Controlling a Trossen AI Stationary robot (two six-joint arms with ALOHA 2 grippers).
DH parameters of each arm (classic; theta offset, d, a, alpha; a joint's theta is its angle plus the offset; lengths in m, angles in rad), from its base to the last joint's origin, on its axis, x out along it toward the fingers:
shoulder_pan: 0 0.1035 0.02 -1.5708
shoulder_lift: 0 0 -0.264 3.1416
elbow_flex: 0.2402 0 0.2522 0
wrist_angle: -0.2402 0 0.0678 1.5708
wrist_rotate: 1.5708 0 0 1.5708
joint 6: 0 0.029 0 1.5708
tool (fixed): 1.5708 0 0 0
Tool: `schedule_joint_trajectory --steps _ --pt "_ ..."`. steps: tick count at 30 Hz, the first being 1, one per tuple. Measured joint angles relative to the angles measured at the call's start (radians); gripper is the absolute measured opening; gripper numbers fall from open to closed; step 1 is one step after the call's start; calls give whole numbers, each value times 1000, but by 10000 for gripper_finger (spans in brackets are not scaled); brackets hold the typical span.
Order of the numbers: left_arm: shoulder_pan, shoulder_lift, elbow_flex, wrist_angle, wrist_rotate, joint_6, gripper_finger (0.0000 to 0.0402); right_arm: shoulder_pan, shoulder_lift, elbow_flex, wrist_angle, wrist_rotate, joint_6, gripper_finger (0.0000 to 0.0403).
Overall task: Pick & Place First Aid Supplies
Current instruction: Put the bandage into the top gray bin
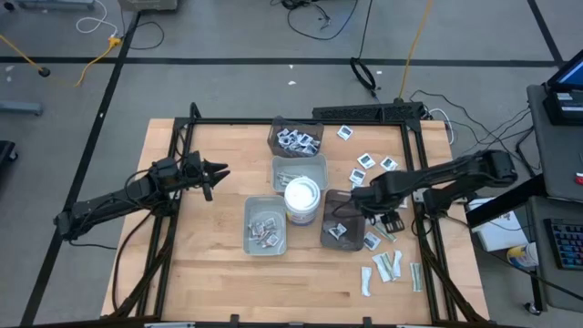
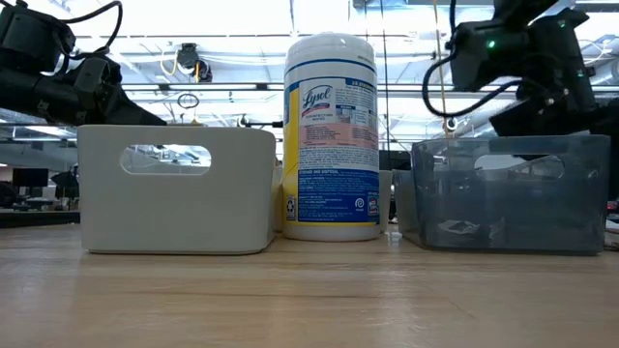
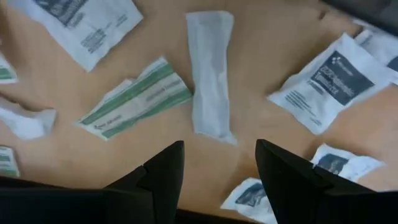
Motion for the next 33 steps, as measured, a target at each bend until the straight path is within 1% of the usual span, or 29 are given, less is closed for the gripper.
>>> schedule_joint_trajectory --steps 8,13,18,20,23,28,33 --pt "0 0 0 0 0 0 129 -1 99 -2 126 0 2 192" --pt "0 0 0 0 0 0 129 -1 149 -16 124 1 23 192" --pt "0 0 0 0 0 0 129 -1 152 -28 128 4 23 184" --pt "0 0 0 0 0 0 129 -1 152 -28 128 4 22 168" --pt "0 0 0 0 0 0 129 -1 152 -28 129 0 20 130" --pt "0 0 0 0 0 0 129 -1 152 -28 130 -81 -7 62" --pt "0 0 0 0 0 0 129 -1 152 -38 151 -75 -4 13"
